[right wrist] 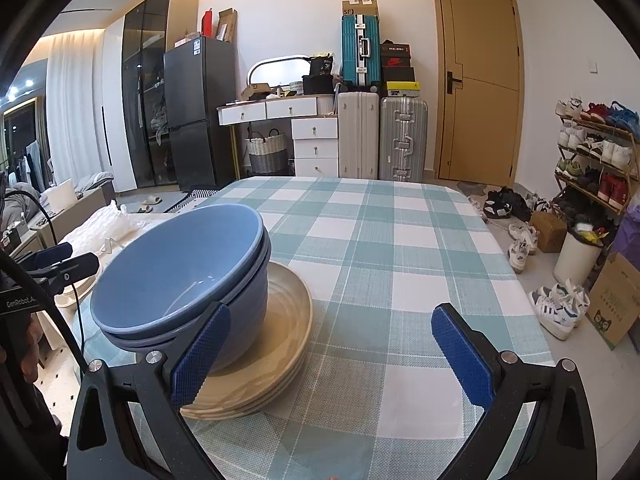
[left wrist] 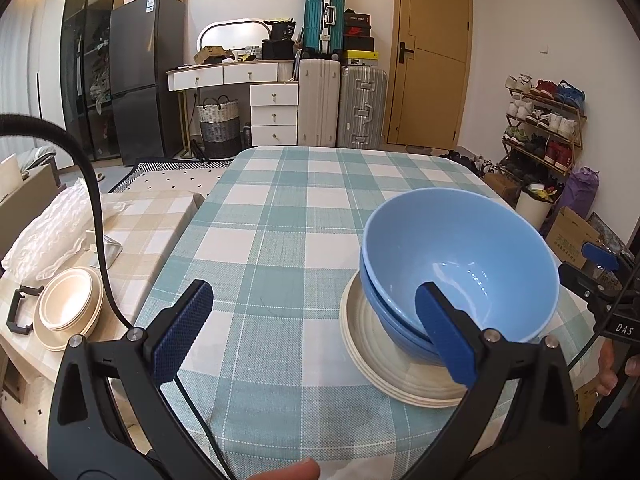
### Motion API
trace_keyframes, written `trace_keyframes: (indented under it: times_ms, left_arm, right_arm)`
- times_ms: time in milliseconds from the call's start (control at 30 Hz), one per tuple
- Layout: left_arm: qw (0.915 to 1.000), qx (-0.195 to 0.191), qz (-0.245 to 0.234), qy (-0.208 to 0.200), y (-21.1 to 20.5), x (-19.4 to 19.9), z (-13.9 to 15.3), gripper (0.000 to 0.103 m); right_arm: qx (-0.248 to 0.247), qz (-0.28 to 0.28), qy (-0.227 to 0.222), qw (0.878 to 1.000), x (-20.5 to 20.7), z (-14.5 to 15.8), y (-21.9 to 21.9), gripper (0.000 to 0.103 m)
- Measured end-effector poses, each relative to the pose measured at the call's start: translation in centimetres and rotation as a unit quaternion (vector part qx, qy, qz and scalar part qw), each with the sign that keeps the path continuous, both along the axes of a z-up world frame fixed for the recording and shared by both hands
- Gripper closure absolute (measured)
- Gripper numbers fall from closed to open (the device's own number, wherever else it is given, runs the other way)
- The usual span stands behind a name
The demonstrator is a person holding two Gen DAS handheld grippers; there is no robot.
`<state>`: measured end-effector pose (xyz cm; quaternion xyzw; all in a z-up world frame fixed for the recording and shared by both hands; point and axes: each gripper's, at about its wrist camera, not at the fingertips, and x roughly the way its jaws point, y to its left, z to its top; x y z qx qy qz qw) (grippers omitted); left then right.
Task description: Organize plates and bowls
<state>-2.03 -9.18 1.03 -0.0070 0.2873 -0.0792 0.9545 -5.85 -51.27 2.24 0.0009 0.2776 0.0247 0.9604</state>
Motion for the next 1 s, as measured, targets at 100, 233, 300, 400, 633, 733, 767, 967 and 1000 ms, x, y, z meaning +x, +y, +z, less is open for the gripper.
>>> trace_keyframes:
  times_ms: [100, 233, 300, 400, 633, 733, 767, 967, 1000]
  left_arm:
    - [1.0, 0.0, 0.0, 0.0, -0.03, -0.01, 0.01, 0.002]
    - [1.0, -0.002, -0.001, 0.002, -0.02, 0.01, -0.11, 0.002]
    - [1.0, -0.002, -0.002, 0.003, -0.01, -0.07, -0.26, 0.002]
    - [1.0, -0.007, -0.003, 0.004, 0.01, -0.12, -0.3, 0.002]
    - [1.0, -0.005, -0.003, 0.004, 0.07, -0.16, -0.49, 0.002]
    - [1.0, -0.005, -0.003, 0.004, 0.02, -0.13, -0.43, 0.002]
    - [1.0, -0.006, -0.003, 0.004, -0.02, -0.12, -0.36, 0.002]
    - [1.0, -0.009, 0.0, 0.003, 0.24, -0.15, -0.6, 0.002]
    - [1.0, -0.009, -0.001, 0.005, 0.37, -0.13, -0.69, 0.002]
  right_arm:
    - [-0.002, 0.002, 0.0, 1.0, 0.03, 0.03, 0.1, 0.001]
    - [-0.005, 0.004, 0.001, 1.0, -0.03, 0.01, 0.2, 0.001]
    - [-0.006, 0.005, 0.001, 1.0, -0.03, 0.0, 0.26, 0.001]
    - [-0.011, 0.003, -0.001, 1.0, -0.14, 0.0, 0.4, 0.001]
    - [-0.013, 0.004, -0.002, 1.0, -0.17, -0.03, 0.48, 0.001]
    - [-0.013, 0.004, -0.002, 1.0, -0.28, -0.03, 0.5, 0.001]
    - [-0.012, 0.004, -0.002, 1.0, -0.29, -0.03, 0.5, 0.001]
    - [-0.012, 0.004, -0.002, 1.0, -0.33, -0.03, 0.51, 0.001]
    - [-0.011, 0.004, -0.002, 1.0, -0.34, -0.01, 0.48, 0.001]
